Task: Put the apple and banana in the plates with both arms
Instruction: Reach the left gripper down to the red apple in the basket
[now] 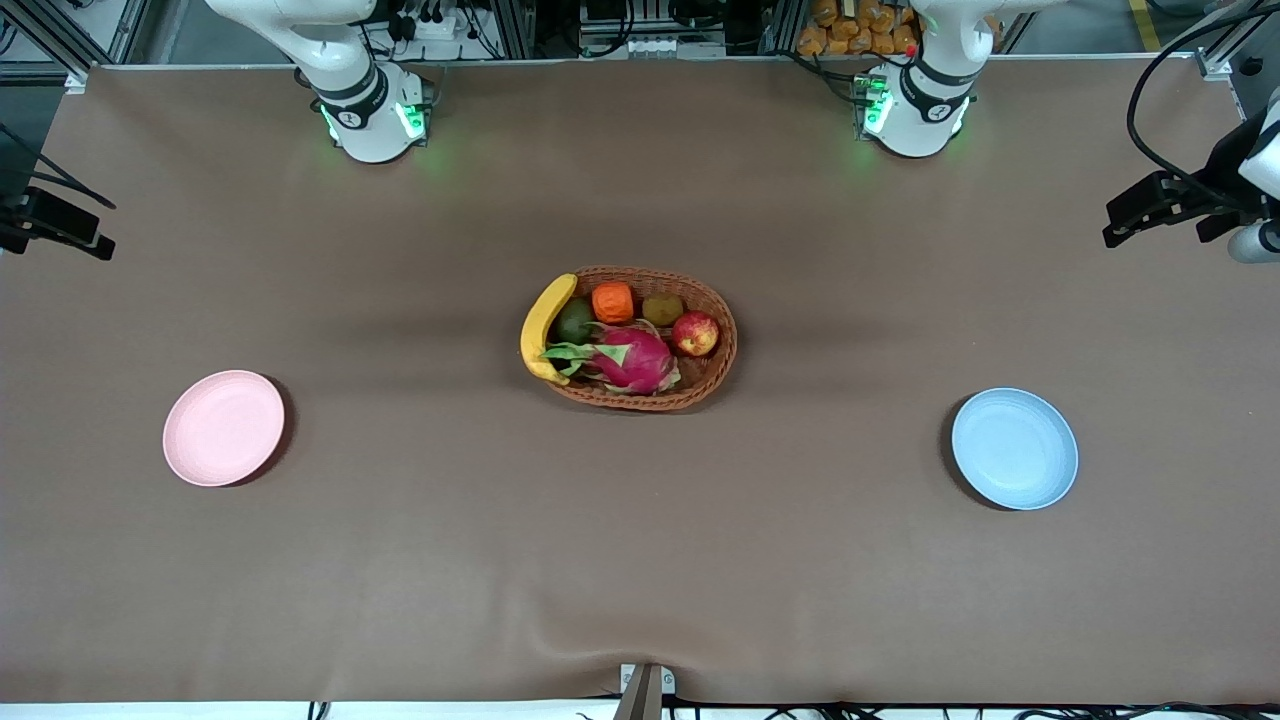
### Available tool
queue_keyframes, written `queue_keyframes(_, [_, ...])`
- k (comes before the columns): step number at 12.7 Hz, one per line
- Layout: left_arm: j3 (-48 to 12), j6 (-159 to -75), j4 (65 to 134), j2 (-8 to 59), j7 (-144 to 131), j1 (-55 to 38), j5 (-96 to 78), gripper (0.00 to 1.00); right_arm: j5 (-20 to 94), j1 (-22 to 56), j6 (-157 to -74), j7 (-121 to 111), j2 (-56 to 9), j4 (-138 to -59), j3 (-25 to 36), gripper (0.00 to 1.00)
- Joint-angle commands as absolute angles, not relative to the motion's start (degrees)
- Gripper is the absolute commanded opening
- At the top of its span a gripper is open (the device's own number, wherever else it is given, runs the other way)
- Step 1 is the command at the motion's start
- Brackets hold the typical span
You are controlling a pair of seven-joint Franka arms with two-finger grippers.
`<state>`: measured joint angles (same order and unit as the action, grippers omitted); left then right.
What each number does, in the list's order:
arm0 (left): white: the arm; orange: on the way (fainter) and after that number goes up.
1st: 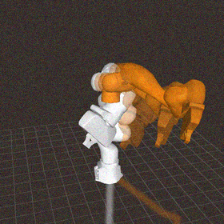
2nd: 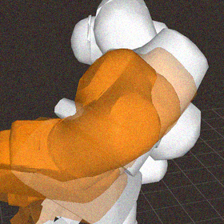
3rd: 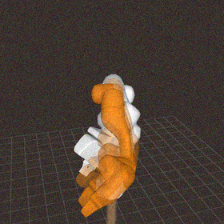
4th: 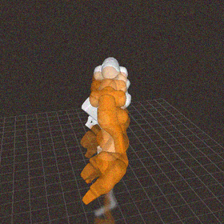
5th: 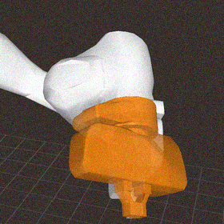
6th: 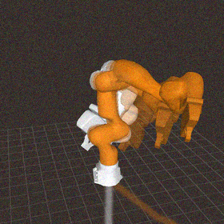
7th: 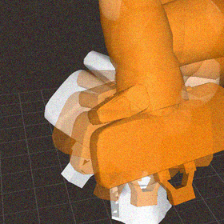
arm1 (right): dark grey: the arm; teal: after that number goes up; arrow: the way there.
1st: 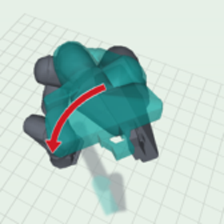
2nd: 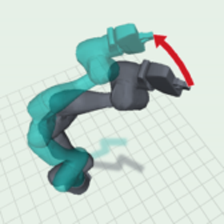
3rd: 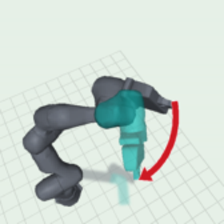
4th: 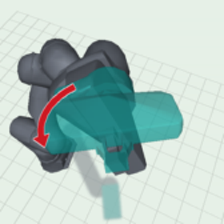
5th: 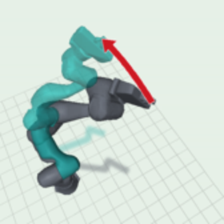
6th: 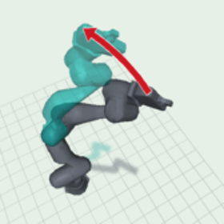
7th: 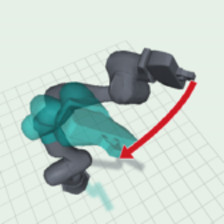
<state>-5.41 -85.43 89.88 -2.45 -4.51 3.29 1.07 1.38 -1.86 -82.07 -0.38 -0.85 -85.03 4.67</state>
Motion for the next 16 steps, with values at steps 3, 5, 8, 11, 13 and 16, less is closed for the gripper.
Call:
queue_keyframes(3, [-5.7, -84.8, 87.3, -0.9, -4.1, 3.6, 2.3, 1.00, 0.4, -2.0, -83.9, -0.2, -1.3, -84.0, 4.5, 1.00])
queue_keyframes(5, [-6.9, -84.7, 84.7, 2.4, -4.2, 2.1, 2.0, 1.00, 0.3, -1.8, -83.9, -0.1, -1.3, -84.1, 4.4, 1.00])
queue_keyframes(8, [-11.0, -85.8, 85.0, 7.0, -13.0, -1.1, -0.3, 1.00, -1.1, -3.2, -81.8, -0.3, -1.1, -84.0, 4.6, 1.00])
queue_keyframes(11, [-11.9, -92.1, 89.1, 9.9, -24.6, -4.3, -3.5, 1.00, -1.0, -4.0, -81.3, -0.4, -1.2, -83.8, 4.5, 1.00])
queue_keyframes(13, [-11.9, -94.7, 90.9, 9.8, -28.4, -6.8, -5.0, 1.00, -0.5, -3.6, -81.4, -0.3, -1.7, -84.0, 4.5, 1.00])
queue_keyframes(16, [-12.0, -99.2, 94.3, 10.3, -41.2, -11.3, -5.3, 1.00, -0.3, -2.8, -79.5, -0.2, -1.9, -84.5, 4.3, 1.00])
